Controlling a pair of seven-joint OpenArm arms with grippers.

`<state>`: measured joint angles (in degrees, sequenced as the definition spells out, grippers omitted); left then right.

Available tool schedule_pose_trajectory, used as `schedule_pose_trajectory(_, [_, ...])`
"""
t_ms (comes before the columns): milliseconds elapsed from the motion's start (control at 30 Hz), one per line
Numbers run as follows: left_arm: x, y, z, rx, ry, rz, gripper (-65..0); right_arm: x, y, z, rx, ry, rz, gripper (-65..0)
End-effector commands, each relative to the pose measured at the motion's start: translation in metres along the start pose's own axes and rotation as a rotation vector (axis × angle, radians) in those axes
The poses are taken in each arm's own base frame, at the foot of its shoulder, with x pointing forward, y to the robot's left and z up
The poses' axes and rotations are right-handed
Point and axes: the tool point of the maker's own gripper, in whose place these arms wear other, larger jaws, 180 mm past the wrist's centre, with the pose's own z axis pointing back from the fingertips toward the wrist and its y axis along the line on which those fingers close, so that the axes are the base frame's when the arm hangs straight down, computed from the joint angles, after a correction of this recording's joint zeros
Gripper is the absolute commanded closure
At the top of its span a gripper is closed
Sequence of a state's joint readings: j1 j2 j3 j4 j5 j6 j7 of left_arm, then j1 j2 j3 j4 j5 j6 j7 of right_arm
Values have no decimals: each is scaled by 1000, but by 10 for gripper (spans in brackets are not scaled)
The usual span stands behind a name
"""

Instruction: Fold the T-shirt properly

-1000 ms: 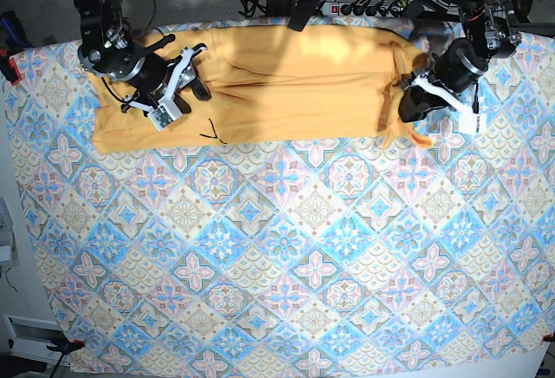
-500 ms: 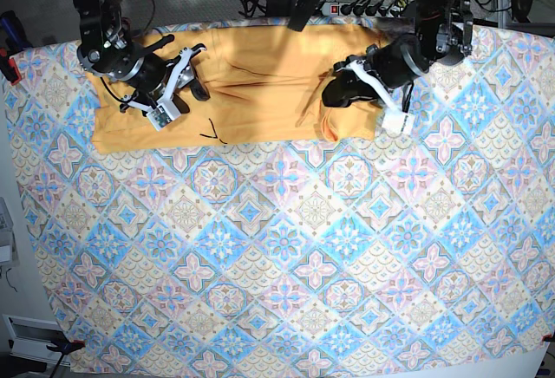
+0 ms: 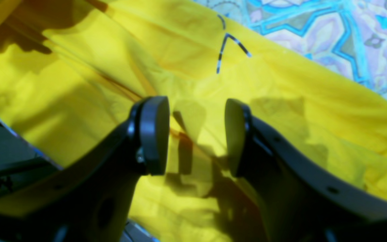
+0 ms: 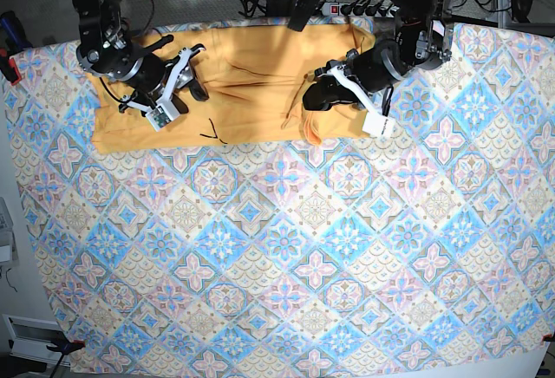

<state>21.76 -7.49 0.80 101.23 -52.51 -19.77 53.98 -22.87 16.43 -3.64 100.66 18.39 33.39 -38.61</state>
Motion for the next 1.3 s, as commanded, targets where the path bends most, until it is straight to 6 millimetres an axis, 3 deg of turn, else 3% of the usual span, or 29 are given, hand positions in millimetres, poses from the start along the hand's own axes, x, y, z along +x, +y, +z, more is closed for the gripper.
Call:
schedule_pose_trajectory(0, [8, -7, 1, -27, -27, -9, 0, 12, -2, 4, 1, -43, 13, -263])
schedule_pose_trajectory(67, [11, -8, 1, -29, -29, -19, -4, 12, -2, 3, 3, -43, 13, -263])
schedule_pose_trajectory(233, [4, -21, -5, -68, 9, -47, -155, 12, -1, 3, 5, -43, 16, -263])
schedule_pose_trajectory(333, [-2, -28, -9, -90, 34, -64, -209, 13, -1, 3, 5, -44, 17, -263])
schedule_pose_trajectory(567, [14, -42, 0, -113, 6, -148, -219, 13, 0, 3, 6, -44, 18, -263])
schedule_pose_trajectory(733, [23, -14, 25, -22, -26, -147, -219, 13, 0, 3, 6, -44, 18, -263])
schedule_pose_trajectory(900, [13, 15, 49, 69, -11, -123, -222, 13, 0, 3, 8, -44, 19, -263])
schedule_pose_trajectory(1033, [16, 34, 66, 132, -37, -98, -224, 14, -1, 3, 6, -46, 20, -263])
schedule_pose_trajectory(1267, [17, 40, 69, 152, -46, -89, -224, 19, -3, 1, 3, -53, 26, -263])
